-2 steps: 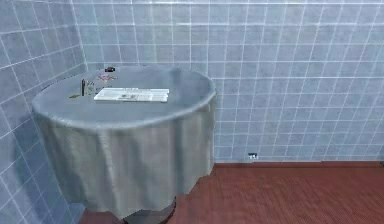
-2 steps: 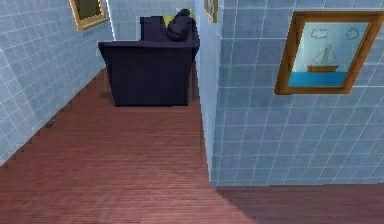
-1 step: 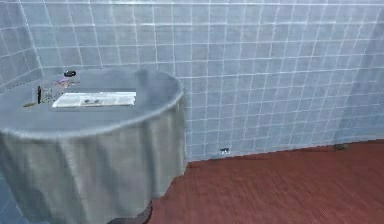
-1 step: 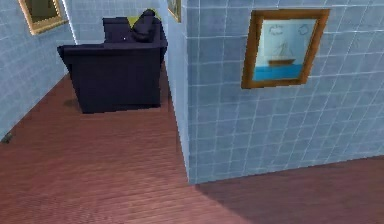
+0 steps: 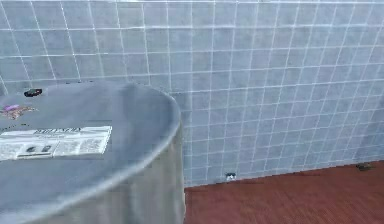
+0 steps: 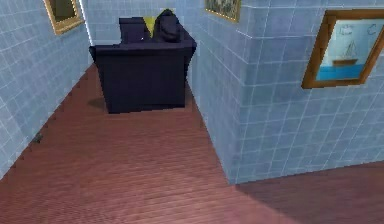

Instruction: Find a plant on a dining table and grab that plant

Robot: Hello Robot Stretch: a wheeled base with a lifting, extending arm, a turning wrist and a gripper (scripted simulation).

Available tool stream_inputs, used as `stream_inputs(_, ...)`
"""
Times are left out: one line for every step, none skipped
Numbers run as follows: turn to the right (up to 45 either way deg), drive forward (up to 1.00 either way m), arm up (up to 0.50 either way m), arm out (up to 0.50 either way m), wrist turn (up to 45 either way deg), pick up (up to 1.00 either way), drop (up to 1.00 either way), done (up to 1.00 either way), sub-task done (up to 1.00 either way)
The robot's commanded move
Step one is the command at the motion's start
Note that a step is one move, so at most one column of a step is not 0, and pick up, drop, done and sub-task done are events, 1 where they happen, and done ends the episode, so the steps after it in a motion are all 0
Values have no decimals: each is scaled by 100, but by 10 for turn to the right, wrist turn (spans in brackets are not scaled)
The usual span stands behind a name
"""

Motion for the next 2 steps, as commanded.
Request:
stream_inputs(-450, 0, 0, 0, 0, 0, 0, 0, 0)
stream_inputs(-450, 0, 0, 0, 0, 0, 0, 0, 0)
